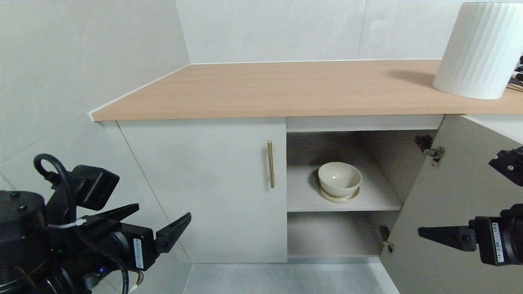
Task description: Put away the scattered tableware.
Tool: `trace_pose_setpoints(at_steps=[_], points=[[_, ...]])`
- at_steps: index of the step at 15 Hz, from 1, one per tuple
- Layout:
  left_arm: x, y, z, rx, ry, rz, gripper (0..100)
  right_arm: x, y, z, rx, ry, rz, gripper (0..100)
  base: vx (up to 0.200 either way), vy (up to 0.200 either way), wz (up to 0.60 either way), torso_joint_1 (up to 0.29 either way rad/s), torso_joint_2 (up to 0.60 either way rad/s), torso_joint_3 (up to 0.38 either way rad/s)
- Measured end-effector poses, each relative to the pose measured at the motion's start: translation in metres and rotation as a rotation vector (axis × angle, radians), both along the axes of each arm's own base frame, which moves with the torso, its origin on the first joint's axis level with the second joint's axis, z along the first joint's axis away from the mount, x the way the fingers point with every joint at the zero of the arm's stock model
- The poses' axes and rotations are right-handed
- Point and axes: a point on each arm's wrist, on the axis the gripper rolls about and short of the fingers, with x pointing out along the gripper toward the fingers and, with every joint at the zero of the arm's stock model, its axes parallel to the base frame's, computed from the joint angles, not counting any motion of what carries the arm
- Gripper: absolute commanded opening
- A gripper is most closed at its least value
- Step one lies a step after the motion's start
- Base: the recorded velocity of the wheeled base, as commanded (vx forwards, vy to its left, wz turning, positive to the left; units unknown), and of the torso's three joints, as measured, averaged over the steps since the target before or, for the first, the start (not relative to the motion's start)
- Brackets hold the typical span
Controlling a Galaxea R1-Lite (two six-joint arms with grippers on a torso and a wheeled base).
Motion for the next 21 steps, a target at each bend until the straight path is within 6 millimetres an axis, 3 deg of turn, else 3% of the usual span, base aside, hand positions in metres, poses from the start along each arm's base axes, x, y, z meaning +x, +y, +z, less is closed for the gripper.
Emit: trace_pose_setpoints(at_steps=[12,21], points=[[0.001,-0.001,-0.002,0.004,0.008,0.000,100,-0.001,0.003,-0.006,-0.019,0.028,0.026,100,-0.200,0.000,0.00,0.002,0.00,0.001],[0.001,-0.001,-0.003,0.009,0.014,-0.003,100,-0.015,-0.008,-0.003,-0.089,0.019,-0.048,100,0.000,0.000,0.00,0.000,0.00,0.000]])
